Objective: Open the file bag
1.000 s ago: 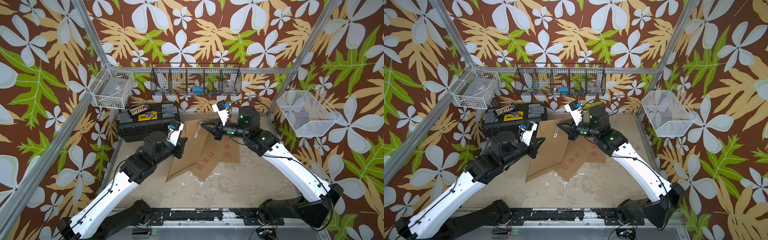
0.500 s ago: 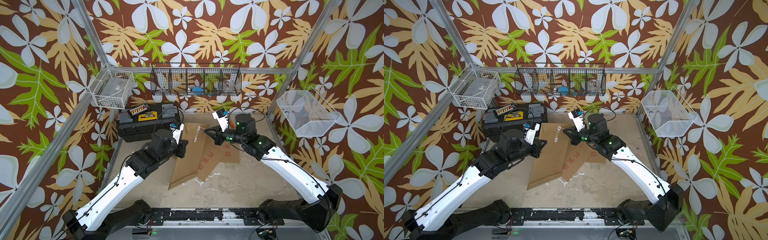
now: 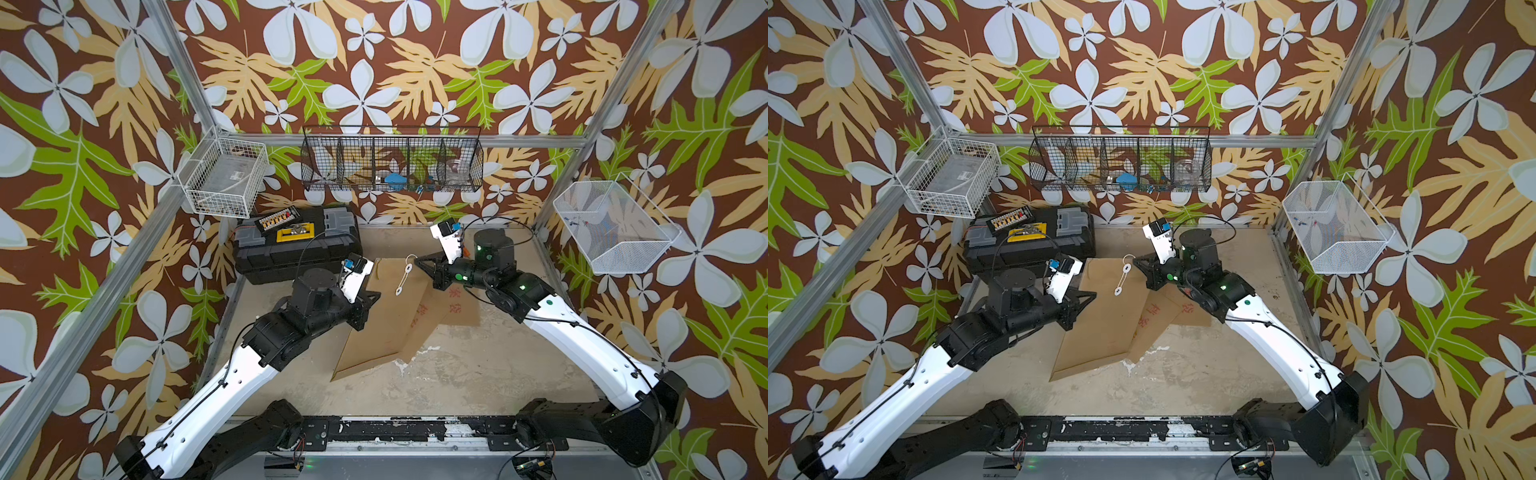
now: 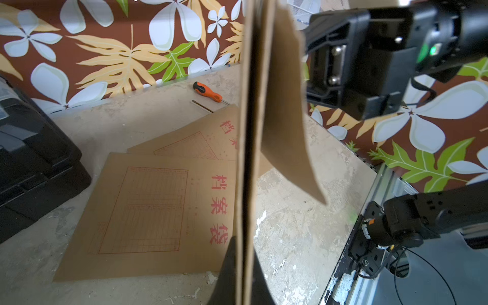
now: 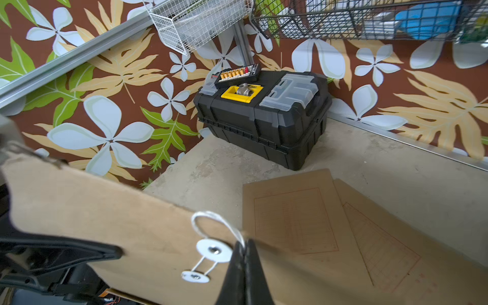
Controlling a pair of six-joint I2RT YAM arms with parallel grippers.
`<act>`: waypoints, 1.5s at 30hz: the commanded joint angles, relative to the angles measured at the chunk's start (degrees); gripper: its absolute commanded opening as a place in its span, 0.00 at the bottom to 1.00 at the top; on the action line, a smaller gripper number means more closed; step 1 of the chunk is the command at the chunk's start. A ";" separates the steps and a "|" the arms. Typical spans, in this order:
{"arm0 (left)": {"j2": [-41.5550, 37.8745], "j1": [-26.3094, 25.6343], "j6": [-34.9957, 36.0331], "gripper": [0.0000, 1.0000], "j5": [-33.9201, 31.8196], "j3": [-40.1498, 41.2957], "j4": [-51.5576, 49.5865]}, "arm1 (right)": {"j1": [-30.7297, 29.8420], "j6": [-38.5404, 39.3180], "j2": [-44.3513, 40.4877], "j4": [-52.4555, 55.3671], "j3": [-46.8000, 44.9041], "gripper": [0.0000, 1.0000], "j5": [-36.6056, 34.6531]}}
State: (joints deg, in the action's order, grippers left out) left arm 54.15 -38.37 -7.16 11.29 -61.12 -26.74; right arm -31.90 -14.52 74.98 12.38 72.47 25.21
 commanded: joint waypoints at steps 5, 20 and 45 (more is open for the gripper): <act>-0.22 -0.04 3.03 0.00 1.81 -0.29 -0.61 | 0.26 1.16 -1.23 2.25 -0.30 0.00 -5.59; 0.14 -0.04 0.89 0.00 0.05 -0.40 0.96 | 0.26 1.97 -4.23 4.50 -4.03 0.00 -8.86; -3.16 -0.04 -4.40 0.00 3.57 0.91 6.81 | 0.17 6.76 -6.88 5.34 -9.29 0.00 -3.29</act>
State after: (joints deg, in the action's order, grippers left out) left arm 51.05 -38.37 -10.39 14.24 -60.25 -23.29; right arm -31.62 -8.82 68.07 18.92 63.24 19.33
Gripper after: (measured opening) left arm 0.061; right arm 0.049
